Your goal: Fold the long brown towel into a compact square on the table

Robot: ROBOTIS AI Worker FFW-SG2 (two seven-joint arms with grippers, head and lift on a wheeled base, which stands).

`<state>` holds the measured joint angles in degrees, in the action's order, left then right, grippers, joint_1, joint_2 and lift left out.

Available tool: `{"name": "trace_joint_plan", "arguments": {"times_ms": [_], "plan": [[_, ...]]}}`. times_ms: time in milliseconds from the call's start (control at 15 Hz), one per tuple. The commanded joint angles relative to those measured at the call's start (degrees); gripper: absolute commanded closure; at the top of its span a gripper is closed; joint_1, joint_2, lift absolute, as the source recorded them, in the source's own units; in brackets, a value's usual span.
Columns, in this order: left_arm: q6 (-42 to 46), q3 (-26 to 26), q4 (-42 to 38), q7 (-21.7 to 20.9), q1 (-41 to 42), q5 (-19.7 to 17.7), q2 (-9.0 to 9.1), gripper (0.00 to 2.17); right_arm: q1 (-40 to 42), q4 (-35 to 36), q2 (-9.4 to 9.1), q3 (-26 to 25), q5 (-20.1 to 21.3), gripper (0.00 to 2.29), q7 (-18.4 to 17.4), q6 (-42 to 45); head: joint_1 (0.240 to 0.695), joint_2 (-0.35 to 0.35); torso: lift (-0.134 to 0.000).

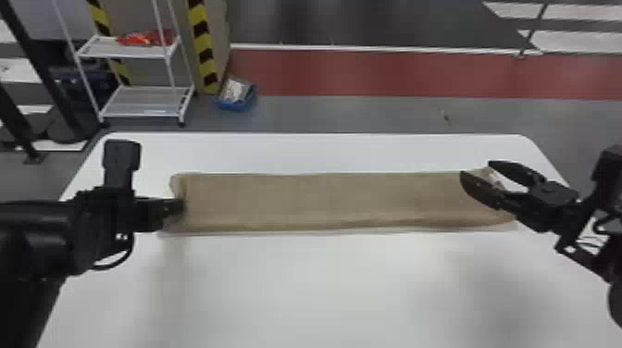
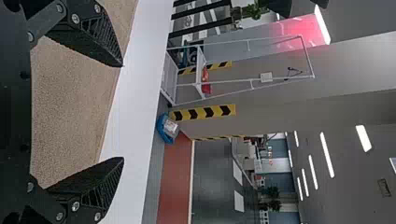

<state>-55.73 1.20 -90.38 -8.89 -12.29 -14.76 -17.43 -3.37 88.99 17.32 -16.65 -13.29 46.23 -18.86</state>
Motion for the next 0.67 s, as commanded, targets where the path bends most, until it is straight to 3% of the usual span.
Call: {"name": "trace_joint_plan", "arguments": {"times_ms": [0,400,600], "plan": [[-1.89,-0.76,-3.75,-0.07,0.78,-2.47,-0.15,1.68,-0.14,-0.31,-0.10,0.48,-0.16,0.19,0.00,0.09,0.695,-0.030,-0.124],[-8.75,-2.25,-8.50,1.16,-0.37,-11.17,0.38,1.69,-1.55,-2.51,-1.77,3.38,0.19,0.19,-1.23,2.73,0.695,-0.041,-0.124],[-17.36,-3.66,-12.28,2.03,-2.65,-19.70,0.99,1.69,-3.84,-7.16,-1.85,6.46,0.54,0.29,-1.40,4.13,0.695,-0.051,-0.124]]}}
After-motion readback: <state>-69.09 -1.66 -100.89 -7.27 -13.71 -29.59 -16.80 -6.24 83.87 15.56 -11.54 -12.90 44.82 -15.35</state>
